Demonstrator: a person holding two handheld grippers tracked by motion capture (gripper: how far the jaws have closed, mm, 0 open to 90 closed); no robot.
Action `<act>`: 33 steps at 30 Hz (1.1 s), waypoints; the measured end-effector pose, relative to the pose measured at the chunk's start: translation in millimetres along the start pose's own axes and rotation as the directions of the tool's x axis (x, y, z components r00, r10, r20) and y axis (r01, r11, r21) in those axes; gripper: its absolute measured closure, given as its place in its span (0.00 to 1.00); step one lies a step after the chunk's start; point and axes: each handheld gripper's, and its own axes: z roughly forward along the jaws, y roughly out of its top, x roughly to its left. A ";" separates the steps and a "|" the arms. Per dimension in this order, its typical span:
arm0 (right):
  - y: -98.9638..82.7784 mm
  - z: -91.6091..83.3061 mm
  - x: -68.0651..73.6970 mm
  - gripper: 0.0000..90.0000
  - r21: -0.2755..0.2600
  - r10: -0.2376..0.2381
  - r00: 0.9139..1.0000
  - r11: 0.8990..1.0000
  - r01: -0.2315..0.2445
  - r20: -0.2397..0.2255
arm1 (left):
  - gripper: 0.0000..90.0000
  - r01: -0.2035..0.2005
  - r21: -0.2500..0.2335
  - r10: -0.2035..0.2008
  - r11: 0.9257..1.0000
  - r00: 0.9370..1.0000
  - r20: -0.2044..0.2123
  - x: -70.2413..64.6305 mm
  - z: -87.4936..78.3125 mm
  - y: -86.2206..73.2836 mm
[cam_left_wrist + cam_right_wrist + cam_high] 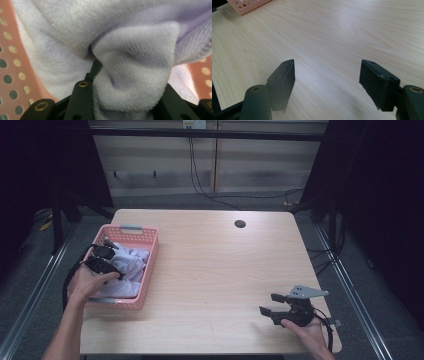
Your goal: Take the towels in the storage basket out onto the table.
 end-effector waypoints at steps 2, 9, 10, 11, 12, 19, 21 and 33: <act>0.0 0.0 -0.1 0.32 0.000 0.000 1.000 1.000 0.000 0.001 | 0.74 0.001 -0.009 -0.001 1.000 1.000 0.001 0.3 -1.7 -0.3; 0.0 0.2 -0.4 0.32 0.003 -0.003 1.000 1.000 0.003 -0.001 | 0.74 0.017 -0.060 -0.015 0.998 1.000 0.027 2.1 -19.9 -2.4; 0.0 0.2 -0.4 0.32 0.003 -0.003 1.000 1.000 0.003 -0.001 | 0.74 0.017 -0.060 -0.015 0.998 1.000 0.027 2.1 -19.9 -2.4; 0.0 0.2 -0.3 0.32 0.002 0.000 1.000 1.000 0.000 -0.001 | 0.74 0.000 -0.066 0.001 0.998 1.000 0.016 1.9 -24.0 -2.2; 0.0 0.2 -0.3 0.32 0.001 0.000 1.000 1.000 0.000 0.001 | 0.74 -0.008 -0.066 0.009 0.998 1.000 0.017 1.7 -26.4 -1.9; 0.0 0.2 -0.2 0.32 0.002 0.001 1.000 1.000 -0.001 0.000 | 0.74 -0.015 -0.091 0.016 0.996 1.000 0.007 0.7 -48.3 0.6; -0.1 0.1 -0.1 0.32 0.000 0.002 1.000 1.000 -0.002 0.000 | 0.74 -0.028 -0.089 0.029 0.996 1.000 0.008 0.8 -54.2 1.5; -0.1 0.2 -0.3 0.32 0.003 0.000 1.000 1.000 0.000 -0.003 | 0.74 -0.056 -0.146 0.053 0.988 0.998 -0.019 -6.0 -84.5 7.9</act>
